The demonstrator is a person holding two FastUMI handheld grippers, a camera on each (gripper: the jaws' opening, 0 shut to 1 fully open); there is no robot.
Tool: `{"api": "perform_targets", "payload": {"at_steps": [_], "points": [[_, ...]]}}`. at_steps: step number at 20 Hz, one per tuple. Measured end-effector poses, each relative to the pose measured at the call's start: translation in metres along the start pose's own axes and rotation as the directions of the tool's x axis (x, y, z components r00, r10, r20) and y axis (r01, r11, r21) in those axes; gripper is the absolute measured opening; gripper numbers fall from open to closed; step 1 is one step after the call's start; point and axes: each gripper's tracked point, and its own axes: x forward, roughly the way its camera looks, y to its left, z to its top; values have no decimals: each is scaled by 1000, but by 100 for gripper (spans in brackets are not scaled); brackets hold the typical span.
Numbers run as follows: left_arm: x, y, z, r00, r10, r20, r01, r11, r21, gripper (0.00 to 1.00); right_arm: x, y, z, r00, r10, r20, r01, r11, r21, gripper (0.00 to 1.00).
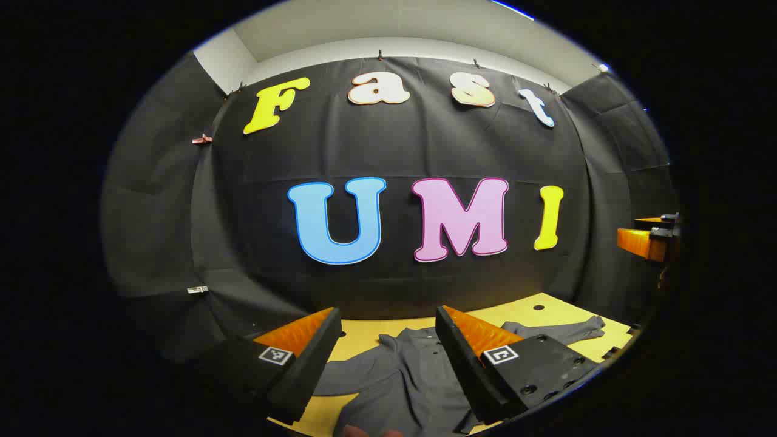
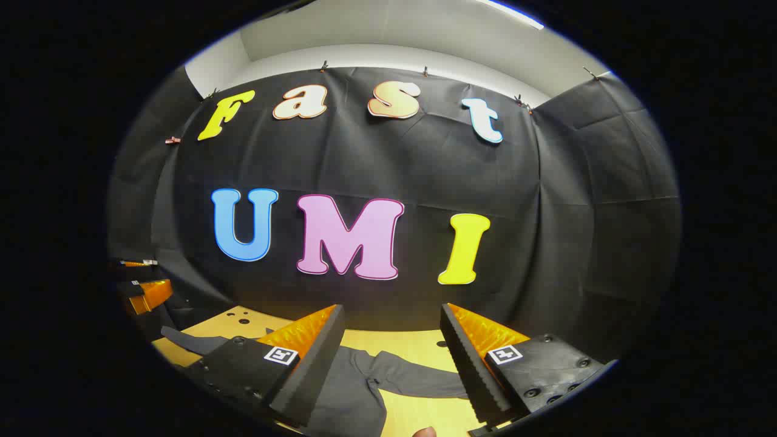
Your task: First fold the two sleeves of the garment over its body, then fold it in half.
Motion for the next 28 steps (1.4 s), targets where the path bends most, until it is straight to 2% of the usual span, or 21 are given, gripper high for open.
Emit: {"api": "perform_targets", "payload": {"at_steps": [1, 2, 3, 4, 7, 8, 11, 12, 17, 22, 26, 28], "points": [[3, -2, -1, 1000, 3, -3, -3, 1000, -4, 98, 2, 1, -2, 1000, 9, -3, -9, 1000, 1, 97], [6, -6, 1, 1000, 4, -4, -4, 1000, -5, 98, 4, 2, -5, 1000, 18, -12, -17, 1000, 5, 92], [7, -9, 0, 1000, 7, -2, -7, 1000, -5, 98, 6, 3, -8, 999, 28, -19, -27, 1000, 12, 92], [9, -12, 0, 1000, 7, -4, -7, 1000, -3, 98, 8, 2, -10, 999, 32, -25, -31, 999, 17, 97], [14, -19, 0, 1000, 7, -7, -7, 1000, 4, 98, 13, -6, -10, 999, 33, -23, -32, 999, 14, 97], [16, -23, 0, 1000, 6, -10, -6, 1000, 4, 98, 14, -9, -10, 999, 30, -22, -30, 999, 11, 92], [18, -32, 0, 1000, -1, -12, 1, 1000, 9, 98, 17, -16, -14, 999, 32, -29, -31, 999, 19, 92], [18, -36, -2, 1000, -4, -14, 4, 1000, 13, 98, 17, -17, -15, 999, 32, -29, -31, 999, 21, 97], [20, -49, -2, 1000, -16, -20, 17, 1000, 19, 98, 26, -33, -25, 998, 29, -52, -28, 1000, 11, 97], [26, -66, -11, 999, -24, -43, 26, 999, 27, 98, 53, -94, -65, 989, -29, -145, 35, 999, 34, 98], [34, -79, -23, 997, -18, -79, 21, 999, 26, 98, 74, -151, -125, 961, -79, -266, 98, 993, 59, 98], [39, -84, -29, 995, -5, -95, 7, 1000, 22, 98, 84, -178, -159, 944, -102, -314, 119, 992, 35, 98]]}}
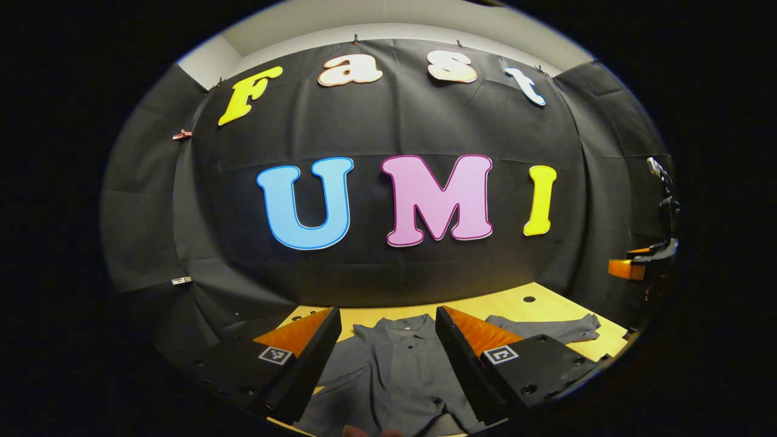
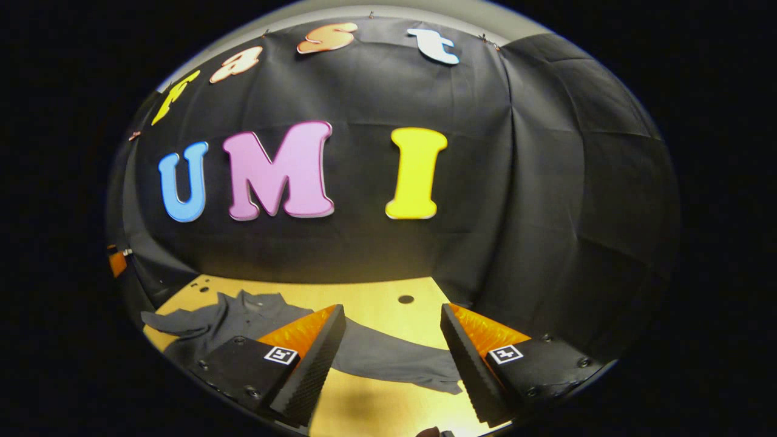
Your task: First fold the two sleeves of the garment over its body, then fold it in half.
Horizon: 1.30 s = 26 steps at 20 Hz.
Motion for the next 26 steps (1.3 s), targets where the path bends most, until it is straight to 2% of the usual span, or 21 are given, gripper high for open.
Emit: {"api": "perform_targets", "payload": {"at_steps": [3, 7, 13, 19, 20, 21, 22, 23, 24, 25, 26], "points": [[8, -3, -10, 999, 37, -39, -37, 999, -16, 96, 28, -29, -47, 995, -15, -95, 13, 1000, -26, 98], [17, -4, -20, 993, 89, -82, -91, 995, -26, 96, 67, -61, -113, 974, -40, -223, 38, 999, -13, 98], [25, -6, -34, 978, 155, -137, -154, 988, 15, 97, 109, -94, -201, 918, -49, -395, 76, 996, 54, 98], [34, -13, -36, 974, 168, -155, -161, 985, 55, 96, 130, -107, -248, 876, -45, -480, 99, 991, 88, 98], [35, -13, -40, 972, 171, -163, -164, 985, 56, 97, 130, -105, -257, 865, -38, -501, 95, 992, 88, 90], [35, -12, -39, 969, 178, -169, -171, 984, 57, 97, 127, -102, -270, 841, -40, -540, 91, 994, 67, 99], [35, -11, -41, 967, 183, -175, -176, 983, 58, 97, 137, -101, -267, 865, -55, -499, 80, 996, 28, 89], [35, -10, -41, 965, 187, -181, -179, 982, 61, 96, 131, -95, -270, 855, -37, -517, 54, 998, 19, 85], [33, -7, -42, 963, 195, -185, -186, 980, 66, 97, 131, -94, -269, 869, -40, -493, 54, 998, 14, 81], [32, -5, -41, 961, 200, -190, -190, 979, 70, 97, 132, -90, -270, 867, -15, -499, 34, 999, 30, 82], [31, -3, -42, 960, 204, -191, -194, 978, 73, 97, 136, -83, -267, 876, 0, -482, 20, 999, 36, 58]]}}
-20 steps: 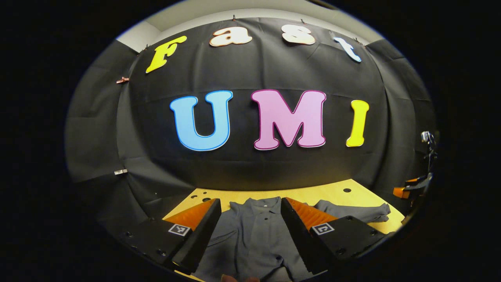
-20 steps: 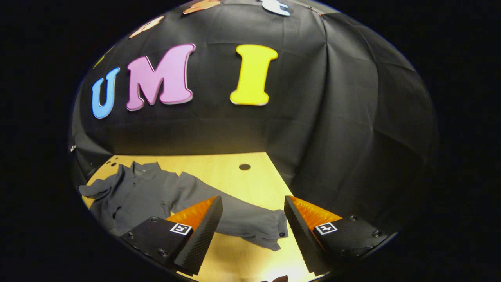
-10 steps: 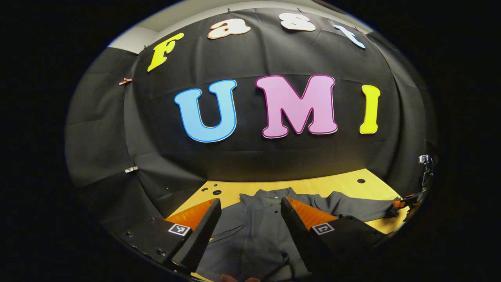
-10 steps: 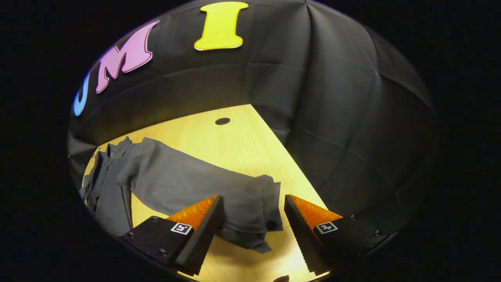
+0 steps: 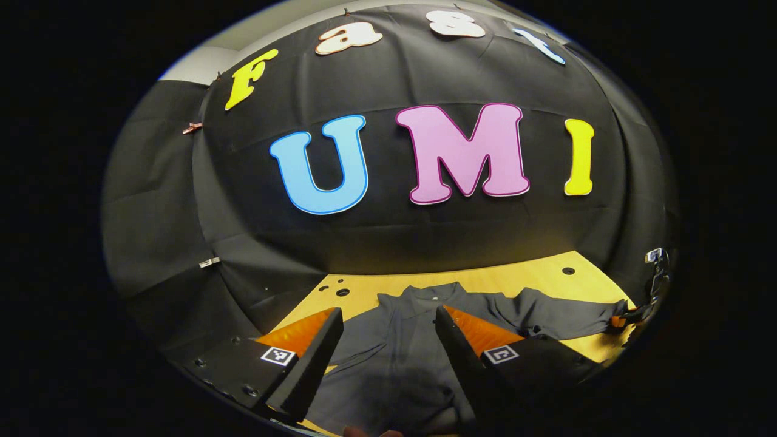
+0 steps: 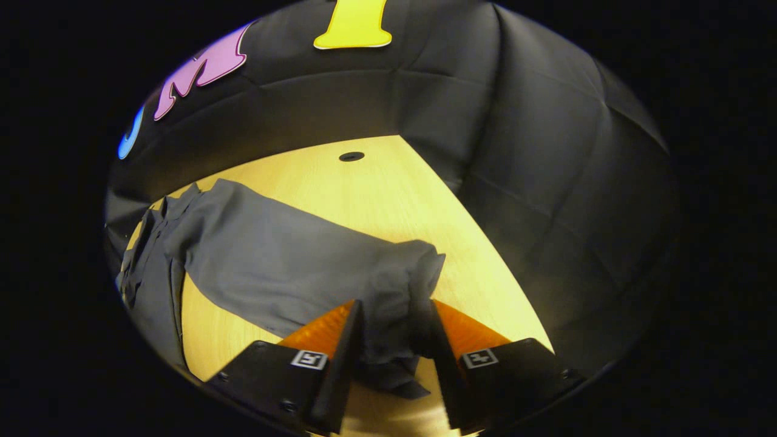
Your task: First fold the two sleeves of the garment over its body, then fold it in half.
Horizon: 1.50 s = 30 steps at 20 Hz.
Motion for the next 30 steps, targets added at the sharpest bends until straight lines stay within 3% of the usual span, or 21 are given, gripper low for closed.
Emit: {"api": "perform_targets", "payload": {"at_steps": [2, 3, 7, 11, 16, 24, 30], "points": [[-2, 4, -1, 1000, 3, 1, -3, 1000, 1, 97, 0, 3, 4, 1000, 11, -10, -11, 999, 52, 11], [-2, 7, 1, 1000, 2, 4, -2, 1000, 5, 97, -2, 2, 3, 1000, 17, -18, -16, 997, 79, 6], [-6, 17, -3, 1000, -13, 17, 13, 1000, 13, 97, -16, -18, 19, 997, -64, 39, 62, 997, 42, 5], [-7, 30, -9, 998, -61, 25, 61, 998, 4, 97, -65, -33, 25, 985, -138, 103, 137, 990, 21, 6], [-2, 58, -6, 990, -129, 56, 129, 992, 2, 97, -130, -16, 27, 968, -187, 169, 182, 982, 47, 5], [4, 105, -1, 974, -200, 109, 201, 979, -3, 97, -207, 63, 59, 932, -196, 306, 178, 980, 86, 5], [10, 142, -9, 967, -218, 133, 223, 974, -27, 97, -241, 168, 98, 914, -84, 396, 76, 996, 35, 5]]}}
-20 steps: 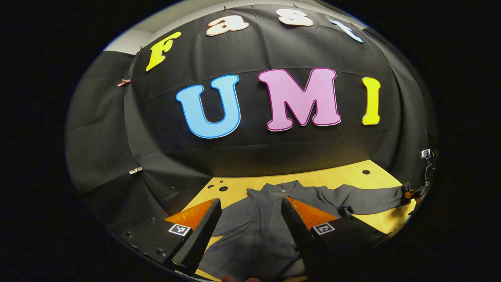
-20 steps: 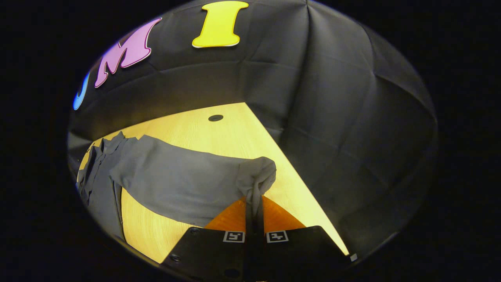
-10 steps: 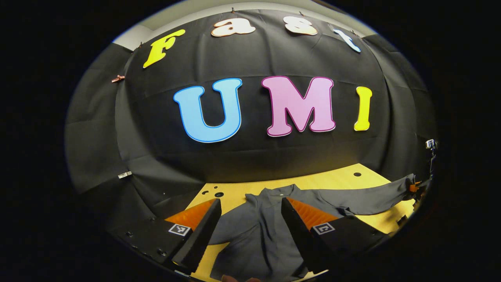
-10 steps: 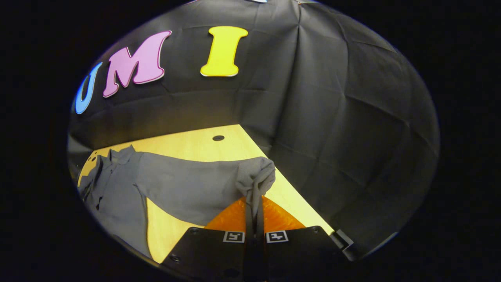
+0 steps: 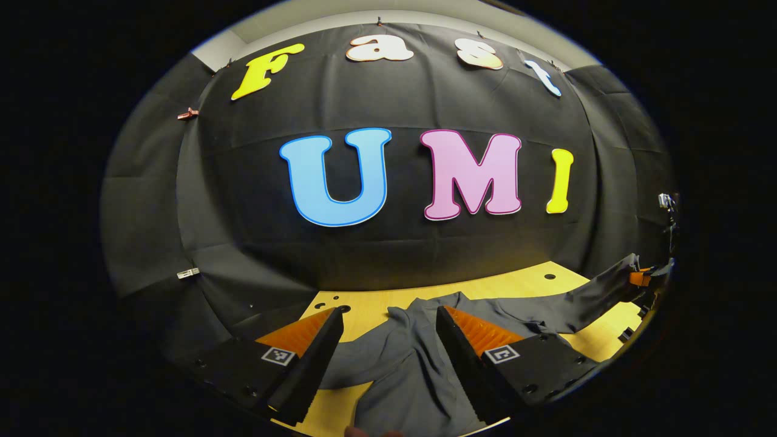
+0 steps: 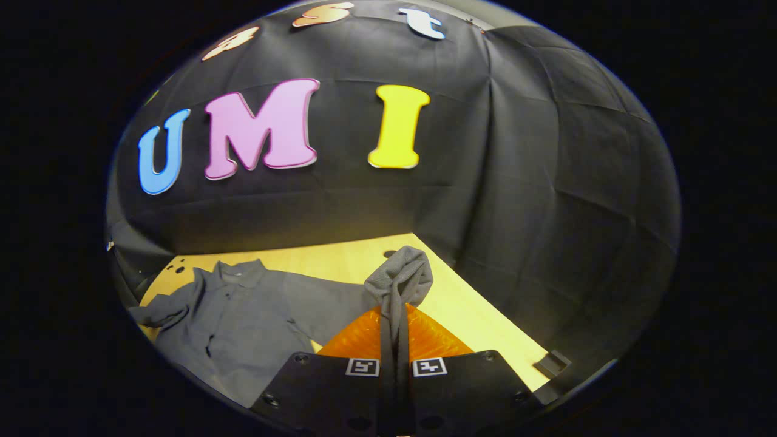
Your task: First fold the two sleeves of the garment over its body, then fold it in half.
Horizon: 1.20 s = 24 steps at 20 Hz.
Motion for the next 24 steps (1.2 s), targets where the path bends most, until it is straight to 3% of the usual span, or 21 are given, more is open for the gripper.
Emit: {"api": "perform_targets", "payload": {"at_steps": [5, 10, 16, 17, 18, 24], "points": [[-3, 45, -13, 1000, 21, 7, -21, 999, -31, 97, -1, 112, 30, 989, 140, 53, -140, 990, -2, 5], [-7, 96, -36, 998, 60, -20, -61, 997, -56, 97, 5, 223, 33, 959, 279, 58, -278, 960, -24, 5], [-12, 151, -73, 989, 118, -84, -126, 988, -90, 97, 28, 319, -10, 931, 365, -13, -364, 928, -79, 5], [-13, 159, -81, 987, 130, -96, -139, 986, -94, 97, 33, 330, -20, 928, 372, -24, -373, 924, -80, 0], [-15, 166, -87, 984, 140, -106, -150, 984, -95, 97, 39, 342, -28, 924, 380, -37, -382, 920, -83, 5], [-19, 196, -121, 967, 191, -166, -210, 972, -106, 97, 70, 403, -97, 903, 400, -156, -420, 898, -133, 5]]}}
